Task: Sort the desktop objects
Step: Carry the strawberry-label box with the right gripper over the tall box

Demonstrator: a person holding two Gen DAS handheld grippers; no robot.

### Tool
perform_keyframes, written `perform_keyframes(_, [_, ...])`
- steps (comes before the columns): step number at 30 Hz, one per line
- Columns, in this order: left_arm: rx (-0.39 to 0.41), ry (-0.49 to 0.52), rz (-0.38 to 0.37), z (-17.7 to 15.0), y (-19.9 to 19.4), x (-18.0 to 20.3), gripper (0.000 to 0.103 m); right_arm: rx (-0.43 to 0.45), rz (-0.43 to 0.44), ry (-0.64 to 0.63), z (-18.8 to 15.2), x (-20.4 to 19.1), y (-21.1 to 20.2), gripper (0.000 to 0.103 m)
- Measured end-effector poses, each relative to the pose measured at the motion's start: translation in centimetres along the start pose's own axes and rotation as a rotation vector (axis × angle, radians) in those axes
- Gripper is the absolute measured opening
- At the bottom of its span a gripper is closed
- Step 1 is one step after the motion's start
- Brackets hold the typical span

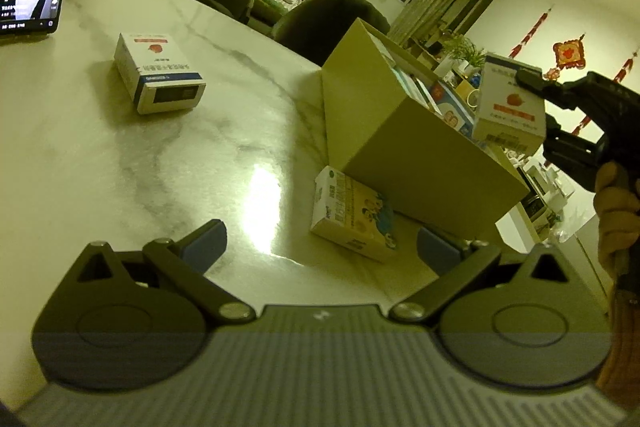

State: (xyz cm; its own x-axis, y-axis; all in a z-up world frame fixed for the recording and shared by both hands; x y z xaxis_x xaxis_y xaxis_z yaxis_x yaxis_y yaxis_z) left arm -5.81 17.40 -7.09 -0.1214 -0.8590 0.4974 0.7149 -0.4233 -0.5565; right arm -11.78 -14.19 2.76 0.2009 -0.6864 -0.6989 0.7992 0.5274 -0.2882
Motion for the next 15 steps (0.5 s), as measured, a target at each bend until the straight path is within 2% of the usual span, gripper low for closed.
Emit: perform_keyframes(15, [-0.006,-0.032,0.007,0.4,0.1,-0.8,0.103,0.002,-0.075,-0.008,2.4,2.0,0.5,0.031])
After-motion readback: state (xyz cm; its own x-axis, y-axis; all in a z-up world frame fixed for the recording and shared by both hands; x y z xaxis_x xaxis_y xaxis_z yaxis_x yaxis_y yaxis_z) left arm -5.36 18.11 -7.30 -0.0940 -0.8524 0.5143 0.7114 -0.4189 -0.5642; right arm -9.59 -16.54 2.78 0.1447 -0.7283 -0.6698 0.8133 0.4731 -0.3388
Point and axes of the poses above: each gripper's, at about its wrist camera, not at the fingertips, and y roughly the way its jaws point, x to its right, z to its top, the point moved 7 cm from there along y, roughly the way its jaws point, and after that the axes turned 5 degrees about z, right-handed, at the moved point
